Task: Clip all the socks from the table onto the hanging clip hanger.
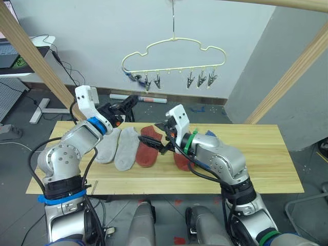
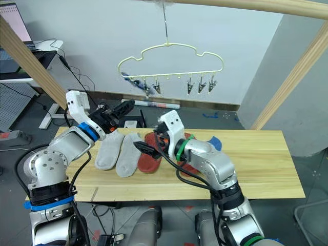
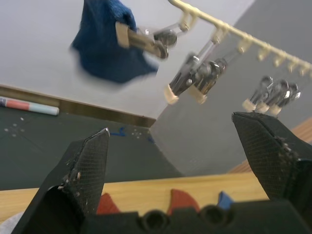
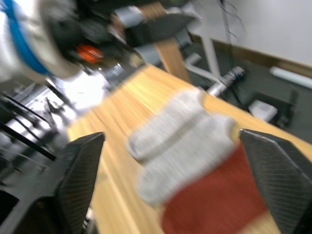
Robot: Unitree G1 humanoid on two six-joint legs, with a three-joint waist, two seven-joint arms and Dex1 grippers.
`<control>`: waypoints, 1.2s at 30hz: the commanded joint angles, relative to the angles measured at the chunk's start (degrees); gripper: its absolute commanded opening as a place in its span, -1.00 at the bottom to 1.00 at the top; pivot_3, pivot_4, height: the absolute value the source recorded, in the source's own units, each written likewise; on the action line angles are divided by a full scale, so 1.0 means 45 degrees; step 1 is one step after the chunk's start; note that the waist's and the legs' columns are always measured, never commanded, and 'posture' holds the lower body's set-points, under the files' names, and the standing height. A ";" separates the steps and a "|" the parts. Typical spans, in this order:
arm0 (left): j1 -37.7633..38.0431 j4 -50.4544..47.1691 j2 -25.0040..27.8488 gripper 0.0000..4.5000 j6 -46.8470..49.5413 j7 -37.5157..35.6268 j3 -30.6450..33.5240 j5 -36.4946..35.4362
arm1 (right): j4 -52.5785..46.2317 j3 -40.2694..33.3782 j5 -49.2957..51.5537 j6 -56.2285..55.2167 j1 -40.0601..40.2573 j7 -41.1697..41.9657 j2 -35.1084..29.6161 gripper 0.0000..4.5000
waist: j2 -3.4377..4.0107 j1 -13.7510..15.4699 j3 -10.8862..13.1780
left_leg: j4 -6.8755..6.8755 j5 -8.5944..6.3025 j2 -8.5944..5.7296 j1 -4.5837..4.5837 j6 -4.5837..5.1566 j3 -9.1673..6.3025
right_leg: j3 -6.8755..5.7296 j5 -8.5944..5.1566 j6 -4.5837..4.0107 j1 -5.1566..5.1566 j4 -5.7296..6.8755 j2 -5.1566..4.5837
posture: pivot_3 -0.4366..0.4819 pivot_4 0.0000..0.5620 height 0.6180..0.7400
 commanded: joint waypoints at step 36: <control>-0.1207 0.2704 -0.2126 0.36 -0.9021 -0.1719 -0.3770 0.8595 | -0.3959 -0.3956 0.2241 -0.0856 -0.0618 0.0828 -0.4552 1.00 | 0.0000 -0.0194 0.0000 | 0.0006 0.0007 -0.0001 -0.0003 0.0016 0.0028 | 0.0023 0.0000 0.0000 0.0000 0.0000 0.0009 | -0.11 -0.21 1.00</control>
